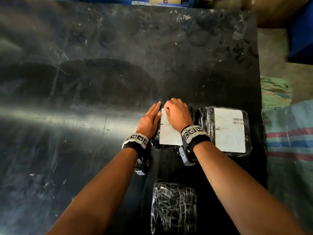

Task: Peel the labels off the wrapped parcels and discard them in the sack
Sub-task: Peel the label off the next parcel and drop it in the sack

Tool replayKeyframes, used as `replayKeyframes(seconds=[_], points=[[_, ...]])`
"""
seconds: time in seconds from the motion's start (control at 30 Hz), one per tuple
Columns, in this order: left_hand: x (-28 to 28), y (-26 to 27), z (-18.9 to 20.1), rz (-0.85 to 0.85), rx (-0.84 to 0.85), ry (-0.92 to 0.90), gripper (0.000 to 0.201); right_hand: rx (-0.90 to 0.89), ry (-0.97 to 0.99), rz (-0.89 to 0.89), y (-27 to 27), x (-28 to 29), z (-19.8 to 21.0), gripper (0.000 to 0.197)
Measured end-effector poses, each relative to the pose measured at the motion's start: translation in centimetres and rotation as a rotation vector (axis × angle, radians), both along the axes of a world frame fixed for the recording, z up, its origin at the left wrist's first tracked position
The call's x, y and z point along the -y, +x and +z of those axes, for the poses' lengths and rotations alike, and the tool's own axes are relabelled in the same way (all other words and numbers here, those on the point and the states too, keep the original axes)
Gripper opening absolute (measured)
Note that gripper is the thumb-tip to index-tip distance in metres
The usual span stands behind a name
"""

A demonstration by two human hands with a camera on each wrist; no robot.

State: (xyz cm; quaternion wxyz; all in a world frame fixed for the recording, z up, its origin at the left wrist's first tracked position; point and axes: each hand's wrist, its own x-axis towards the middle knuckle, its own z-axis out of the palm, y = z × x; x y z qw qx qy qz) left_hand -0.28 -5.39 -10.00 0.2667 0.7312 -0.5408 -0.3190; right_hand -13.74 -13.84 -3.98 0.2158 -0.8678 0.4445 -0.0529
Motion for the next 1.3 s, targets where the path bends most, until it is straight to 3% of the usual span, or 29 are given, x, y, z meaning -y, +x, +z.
replayKeyframes(seconds=[0.67, 1.0, 1.2, 1.3], points=[[0.1, -0.5, 0.0, 0.054, 0.065, 0.013, 0.049, 0.348, 0.006, -0.031, -4.6, -2.5, 0.0, 0.010], [2.8, 0.2, 1.1, 0.021, 0.008, -0.131, 0.037, 0.300, 0.062, -0.072, -4.5, -1.8, -0.5, 0.055], [3.7, 0.3, 0.5, 0.047, -0.083, -0.126, 0.027, 0.154, 0.087, -0.114, -4.5, -0.1, -0.7, 0.039], [3.7, 0.4, -0.1, 0.076, -0.133, -0.098, 0.027, 0.175, 0.095, -0.186, -4.6, 0.2, -0.9, 0.025]])
